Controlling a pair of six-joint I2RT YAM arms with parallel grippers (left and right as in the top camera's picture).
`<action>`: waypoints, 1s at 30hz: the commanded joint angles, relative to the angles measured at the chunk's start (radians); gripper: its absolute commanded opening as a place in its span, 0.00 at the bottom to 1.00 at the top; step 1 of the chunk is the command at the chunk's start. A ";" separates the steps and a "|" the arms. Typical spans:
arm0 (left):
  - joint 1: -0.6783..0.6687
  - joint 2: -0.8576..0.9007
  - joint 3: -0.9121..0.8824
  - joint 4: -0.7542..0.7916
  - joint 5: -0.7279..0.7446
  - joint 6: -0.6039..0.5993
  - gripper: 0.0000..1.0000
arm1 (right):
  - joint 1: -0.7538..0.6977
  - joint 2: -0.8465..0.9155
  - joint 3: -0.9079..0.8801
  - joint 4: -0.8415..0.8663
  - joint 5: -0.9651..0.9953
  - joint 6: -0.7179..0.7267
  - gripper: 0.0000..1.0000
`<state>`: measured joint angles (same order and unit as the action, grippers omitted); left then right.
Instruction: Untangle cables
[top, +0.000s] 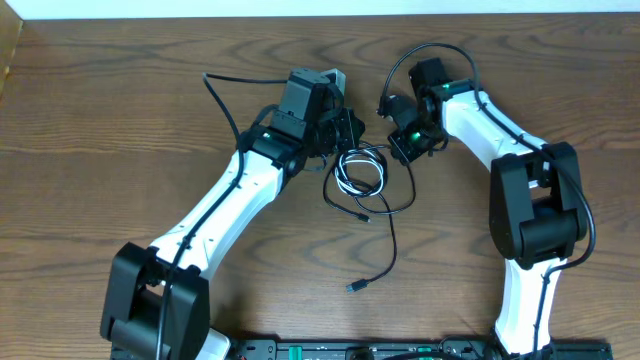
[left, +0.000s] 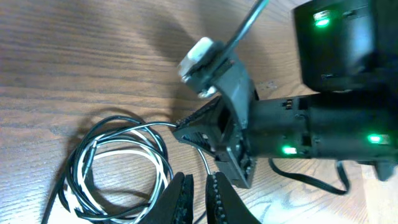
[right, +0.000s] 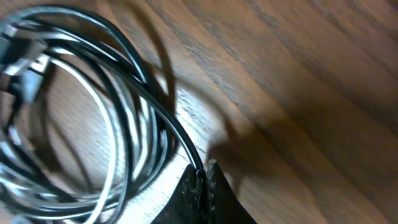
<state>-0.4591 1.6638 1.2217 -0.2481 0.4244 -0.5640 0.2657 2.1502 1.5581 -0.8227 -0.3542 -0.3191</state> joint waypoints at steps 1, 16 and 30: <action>0.004 0.014 -0.009 -0.002 0.010 -0.025 0.14 | -0.031 -0.146 0.002 0.000 -0.152 0.054 0.01; 0.003 0.029 -0.014 -0.029 -0.025 -0.025 0.17 | -0.036 -0.364 0.002 0.001 -0.249 0.195 0.01; 0.002 0.157 -0.014 -0.042 -0.024 -0.026 0.17 | -0.035 -0.593 0.005 0.075 -0.270 0.275 0.01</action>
<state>-0.4591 1.7832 1.2182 -0.2878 0.4129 -0.5808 0.2283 1.5921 1.5547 -0.7494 -0.5983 -0.0696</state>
